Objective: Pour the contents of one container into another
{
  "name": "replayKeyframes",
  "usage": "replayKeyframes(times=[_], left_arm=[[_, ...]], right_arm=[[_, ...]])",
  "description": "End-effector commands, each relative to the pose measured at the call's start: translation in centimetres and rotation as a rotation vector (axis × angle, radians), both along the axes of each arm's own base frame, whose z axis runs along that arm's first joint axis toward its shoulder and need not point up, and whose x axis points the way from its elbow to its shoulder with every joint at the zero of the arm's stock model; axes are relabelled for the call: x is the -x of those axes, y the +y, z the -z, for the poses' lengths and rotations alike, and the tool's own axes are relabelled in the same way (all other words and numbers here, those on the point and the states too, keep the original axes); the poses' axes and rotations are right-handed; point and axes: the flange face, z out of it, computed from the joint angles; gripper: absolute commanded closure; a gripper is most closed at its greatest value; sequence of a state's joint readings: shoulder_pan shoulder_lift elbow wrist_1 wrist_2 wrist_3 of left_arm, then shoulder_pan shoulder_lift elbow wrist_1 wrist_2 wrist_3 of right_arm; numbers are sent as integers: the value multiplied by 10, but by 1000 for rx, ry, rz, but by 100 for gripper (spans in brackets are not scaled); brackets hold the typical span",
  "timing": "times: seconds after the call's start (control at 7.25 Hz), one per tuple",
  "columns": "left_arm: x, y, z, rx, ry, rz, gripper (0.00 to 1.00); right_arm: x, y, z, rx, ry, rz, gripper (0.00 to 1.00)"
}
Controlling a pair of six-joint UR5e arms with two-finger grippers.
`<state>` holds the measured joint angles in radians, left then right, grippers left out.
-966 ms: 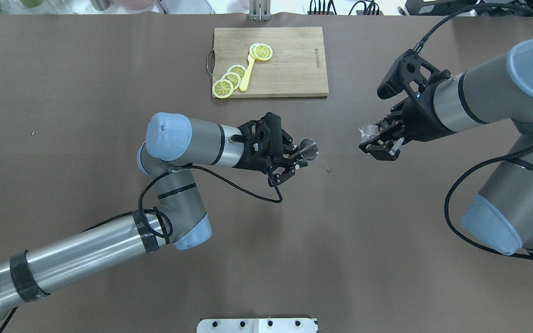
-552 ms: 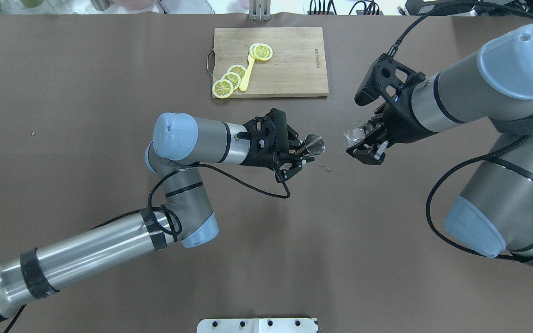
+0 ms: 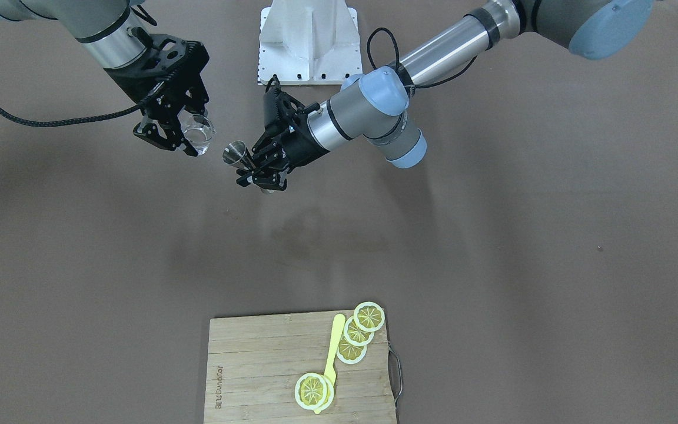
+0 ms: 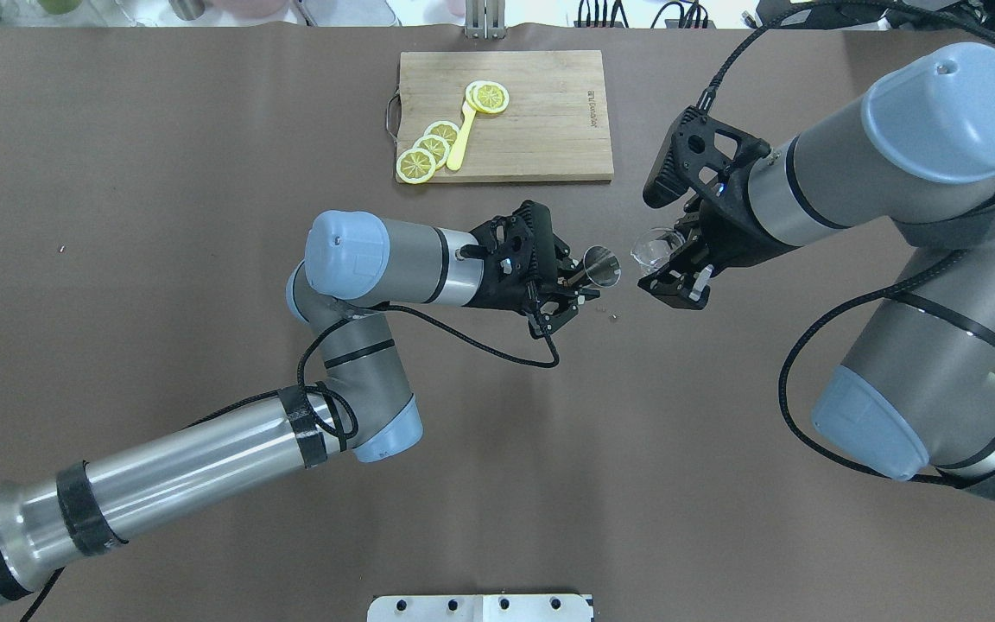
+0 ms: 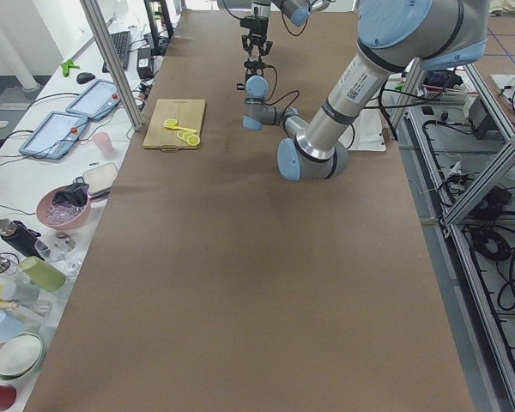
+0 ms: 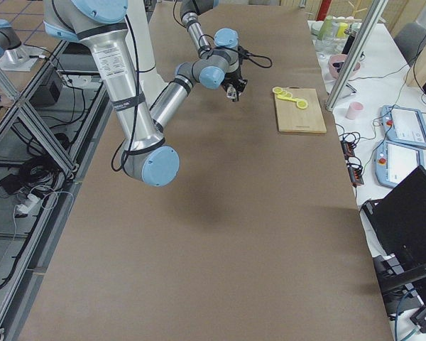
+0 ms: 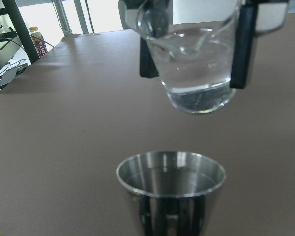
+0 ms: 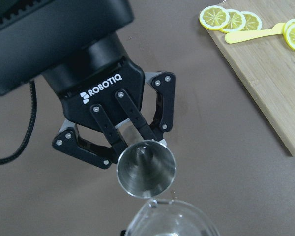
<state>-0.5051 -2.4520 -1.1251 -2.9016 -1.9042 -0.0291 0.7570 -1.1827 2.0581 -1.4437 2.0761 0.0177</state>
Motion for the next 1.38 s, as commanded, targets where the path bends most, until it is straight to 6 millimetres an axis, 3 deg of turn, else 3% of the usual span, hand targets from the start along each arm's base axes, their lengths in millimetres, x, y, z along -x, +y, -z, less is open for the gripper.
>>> replayKeyframes(times=[0.0,0.83,1.24], left_arm=[[0,0,2,-1,2,0,100],[0,1,3,-3,6,0,100],[1,2,4,-5,10,0,100]], right_arm=[[-9,-11,-4,-34,30,2,100],[30,4,12,-1,115,38,100],[36,4,17,27,158,50,100]])
